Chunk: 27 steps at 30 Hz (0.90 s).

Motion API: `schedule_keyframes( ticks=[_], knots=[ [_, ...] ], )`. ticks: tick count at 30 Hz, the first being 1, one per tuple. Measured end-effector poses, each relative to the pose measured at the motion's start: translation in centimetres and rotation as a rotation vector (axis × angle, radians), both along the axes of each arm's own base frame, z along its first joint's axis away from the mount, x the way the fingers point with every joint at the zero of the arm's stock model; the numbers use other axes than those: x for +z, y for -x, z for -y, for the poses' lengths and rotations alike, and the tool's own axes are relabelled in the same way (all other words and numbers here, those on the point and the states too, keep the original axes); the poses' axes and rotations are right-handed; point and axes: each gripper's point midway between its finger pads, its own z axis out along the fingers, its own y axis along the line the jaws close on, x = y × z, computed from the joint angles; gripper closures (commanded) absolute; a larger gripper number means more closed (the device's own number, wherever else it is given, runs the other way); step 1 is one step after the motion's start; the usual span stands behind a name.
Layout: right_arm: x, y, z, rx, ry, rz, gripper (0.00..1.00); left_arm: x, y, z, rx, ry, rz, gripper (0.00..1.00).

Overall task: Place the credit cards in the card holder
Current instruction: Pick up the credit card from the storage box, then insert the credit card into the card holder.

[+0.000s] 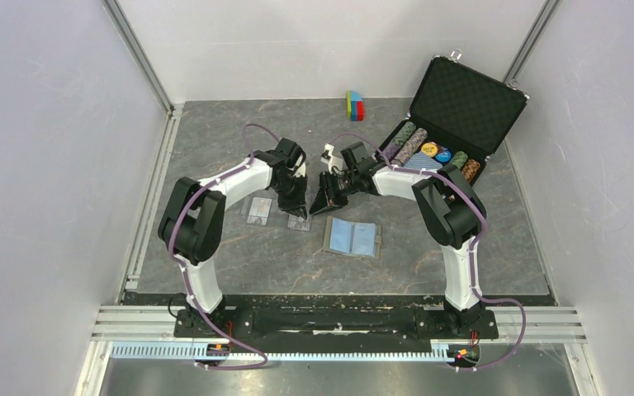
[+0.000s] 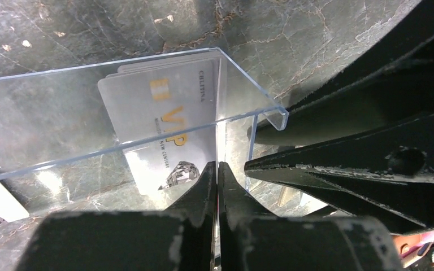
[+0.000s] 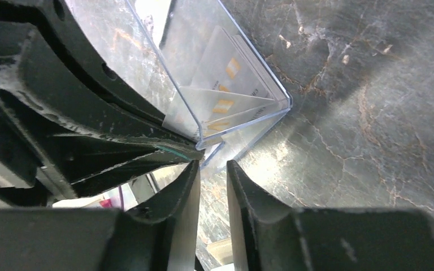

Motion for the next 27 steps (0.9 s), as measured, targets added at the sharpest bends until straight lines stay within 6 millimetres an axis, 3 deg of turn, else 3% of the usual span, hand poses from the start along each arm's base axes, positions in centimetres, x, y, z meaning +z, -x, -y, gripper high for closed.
schedule_keyframes(
  ticks=[6,12,16,21,27],
  knots=[
    [-0.3,0.1,0.9,-0.009,0.045,0.028,0.42,1.1,-0.2,-0.1,0.003,0.008,0.031,0.98],
    [3.1,-1.0,2.1,-0.039,0.023,0.116,0.3,5.3,-0.8,-0.4,0.018,0.055,0.149,0.98],
    [6.2,-2.0,2.4,-0.055,-0.026,0.199,0.27,8.0,-1.2,-1.0,0.04,0.101,0.233,0.98],
    [10.0,-2.0,1.8,-0.042,-0.14,0.276,0.26,9.8,-0.7,-1.5,0.078,0.181,0.285,0.98],
    [11.9,-1.3,0.9,-0.031,-0.249,0.268,0.3,12.2,0.0,-0.1,0.054,0.339,0.365,0.98]
  ],
)
